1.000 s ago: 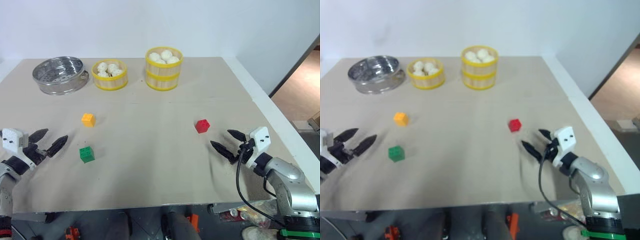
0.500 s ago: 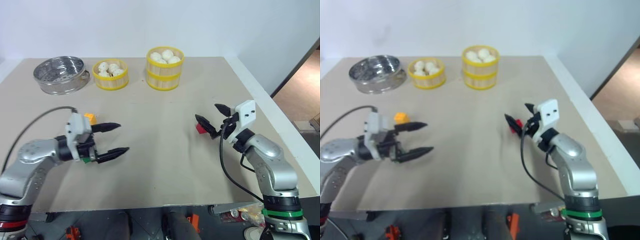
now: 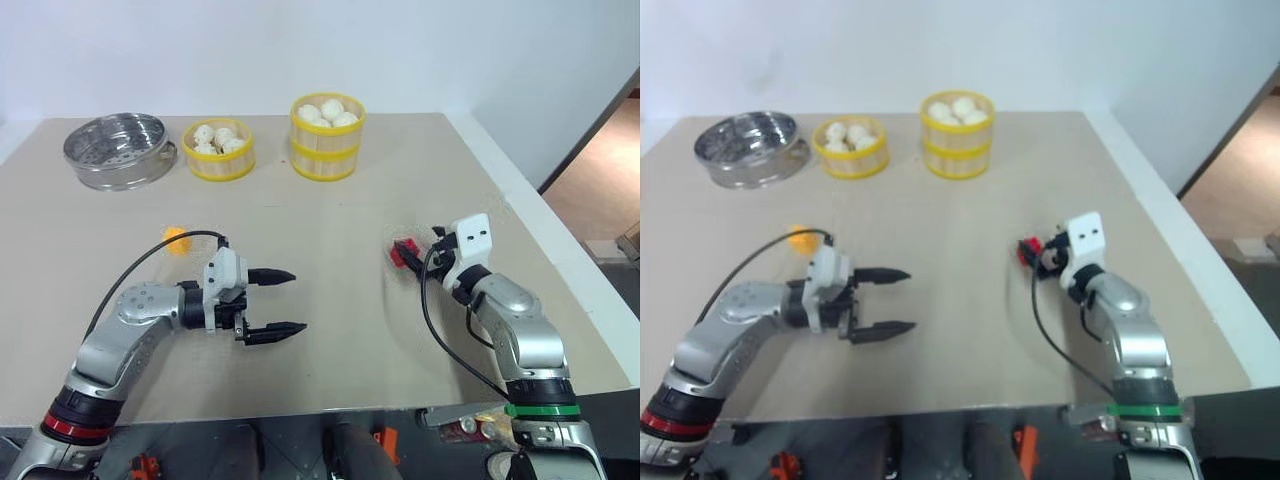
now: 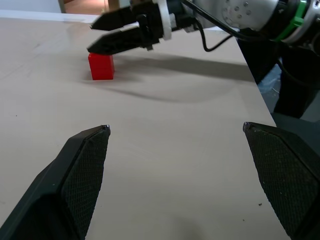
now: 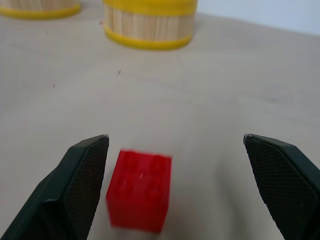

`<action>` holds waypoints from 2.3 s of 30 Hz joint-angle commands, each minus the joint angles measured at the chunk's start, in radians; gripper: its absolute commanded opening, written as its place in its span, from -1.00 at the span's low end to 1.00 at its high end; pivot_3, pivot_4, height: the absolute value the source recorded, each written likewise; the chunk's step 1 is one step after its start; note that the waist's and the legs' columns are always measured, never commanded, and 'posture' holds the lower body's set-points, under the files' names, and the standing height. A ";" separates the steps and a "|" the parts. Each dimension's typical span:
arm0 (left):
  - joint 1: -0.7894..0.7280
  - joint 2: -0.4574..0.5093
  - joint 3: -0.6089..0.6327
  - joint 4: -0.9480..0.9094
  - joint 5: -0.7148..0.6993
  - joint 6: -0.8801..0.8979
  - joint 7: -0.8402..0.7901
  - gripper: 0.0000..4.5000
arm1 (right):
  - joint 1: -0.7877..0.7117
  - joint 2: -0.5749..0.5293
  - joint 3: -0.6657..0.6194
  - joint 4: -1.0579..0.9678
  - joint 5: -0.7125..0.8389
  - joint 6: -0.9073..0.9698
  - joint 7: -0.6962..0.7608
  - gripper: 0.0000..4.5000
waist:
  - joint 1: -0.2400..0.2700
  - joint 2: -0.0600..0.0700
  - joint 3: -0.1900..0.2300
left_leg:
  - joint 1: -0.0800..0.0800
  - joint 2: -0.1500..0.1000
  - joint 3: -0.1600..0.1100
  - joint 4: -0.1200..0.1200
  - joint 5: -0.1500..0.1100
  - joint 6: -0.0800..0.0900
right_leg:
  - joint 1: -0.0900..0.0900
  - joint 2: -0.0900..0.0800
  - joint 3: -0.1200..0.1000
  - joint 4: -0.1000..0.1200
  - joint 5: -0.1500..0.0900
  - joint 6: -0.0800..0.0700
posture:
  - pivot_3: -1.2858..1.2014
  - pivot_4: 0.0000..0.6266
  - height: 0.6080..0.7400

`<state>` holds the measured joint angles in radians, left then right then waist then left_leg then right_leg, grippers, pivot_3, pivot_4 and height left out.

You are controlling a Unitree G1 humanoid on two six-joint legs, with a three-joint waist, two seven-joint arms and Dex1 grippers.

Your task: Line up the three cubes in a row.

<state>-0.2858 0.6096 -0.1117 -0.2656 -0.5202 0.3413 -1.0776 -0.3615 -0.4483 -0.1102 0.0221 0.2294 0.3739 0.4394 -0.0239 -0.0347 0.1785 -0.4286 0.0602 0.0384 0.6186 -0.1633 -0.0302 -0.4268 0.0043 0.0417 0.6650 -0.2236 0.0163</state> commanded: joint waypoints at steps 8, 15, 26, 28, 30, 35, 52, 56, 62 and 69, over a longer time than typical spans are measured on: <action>0.028 -0.015 0.005 -0.019 0.047 -0.035 0.032 0.96 | -0.023 0.040 0.012 0.025 0.005 0.018 0.002 1.00 | -0.001 0.000 0.000 | 0.000 0.000 0.001 0.001 0.000 0.000 | 0.000 0.001 0.004 0.000 -0.001 -0.003 | 0.03 -0.52 1.00; 0.031 -0.027 0.000 -0.031 0.056 -0.035 0.043 1.00 | -0.049 0.057 0.007 0.088 0.015 0.021 0.009 0.18 | -0.001 0.000 0.000 | 0.000 0.000 0.001 0.001 0.000 0.000 | 0.000 0.001 0.005 0.000 -0.001 -0.002 | 0.03 -0.52 1.00; 0.063 -0.022 0.038 -0.045 0.057 -0.018 0.073 1.00 | -0.256 -0.078 0.165 0.069 0.057 0.059 0.399 -0.44 | -0.014 0.003 0.002 | 0.000 0.001 0.003 0.002 0.000 0.000 | -0.001 0.005 0.009 0.000 0.001 -0.003 | 0.03 -0.52 1.00; 0.084 -0.014 0.058 -0.052 0.052 -0.011 0.084 1.00 | -0.325 -0.107 0.259 0.128 0.037 0.001 0.572 -0.44 | -0.018 0.001 0.001 | 0.001 0.002 0.003 0.002 0.000 0.000 | -0.001 0.006 0.010 0.000 0.001 -0.003 | 0.03 -0.52 1.00; 0.114 0.001 0.081 -0.057 0.057 -0.014 0.091 1.00 | -0.390 -0.108 0.340 0.201 0.028 -0.061 0.742 -0.44 | -0.021 0.001 0.001 | 0.002 0.003 0.002 0.001 0.000 0.001 | 0.000 0.007 0.009 0.000 0.000 -0.004 | 0.03 -0.52 1.00; 0.150 0.020 0.118 -0.080 0.054 -0.003 0.119 1.00 | -0.488 -0.059 0.427 0.474 -0.054 -0.308 0.922 -0.44 | -0.020 0.001 0.001 | 0.002 0.004 0.001 0.000 -0.001 0.003 | 0.000 0.008 0.007 0.001 -0.001 -0.005 | 0.03 -0.52 1.00; 0.263 0.028 0.184 -0.192 0.025 0.058 0.217 1.00 | -0.622 0.081 0.418 0.892 -0.145 -0.592 1.036 -0.44 | -0.022 0.001 0.001 | 0.002 0.004 0.002 0.001 -0.001 0.003 | 0.000 0.007 0.009 0.001 -0.001 -0.006 | 0.03 -0.52 1.00; 0.255 0.027 0.171 -0.183 0.031 0.050 0.226 1.00 | -0.635 0.091 0.403 0.908 -0.148 -0.578 1.038 0.16 | -0.023 0.001 0.001 | 0.003 0.004 0.002 0.001 -0.001 0.003 | 0.000 0.007 0.009 0.001 -0.001 -0.006 | 0.03 -0.52 1.00; 0.252 0.010 0.184 -0.174 0.047 0.020 0.258 1.00 | -0.648 0.085 0.366 0.845 -0.118 -0.497 1.064 0.98 | -0.022 0.001 0.001 | 0.003 0.004 0.002 0.001 -0.001 0.003 | 0.000 0.007 0.009 0.001 -0.001 -0.006 | 0.03 -0.52 1.00; 0.307 -0.013 0.388 -0.179 0.026 -0.026 0.370 1.00 | -0.583 0.037 0.265 0.487 0.000 -0.257 1.009 0.98 | -0.021 0.001 0.001 | 0.003 0.005 0.003 0.000 -0.001 0.003 | -0.001 0.007 0.009 0.002 0.000 -0.005 | 0.03 -0.52 1.00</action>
<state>0.0074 0.6043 0.2040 -0.4196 -0.4803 0.3370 -0.7436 -0.9564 -0.3944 0.1961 0.6212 0.1797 0.0613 1.4621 -0.0451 -0.0333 0.1798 -0.4261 0.0651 0.0405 0.6182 -0.1647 -0.0277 -0.4281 0.0117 0.0499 0.6670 -0.2234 0.0116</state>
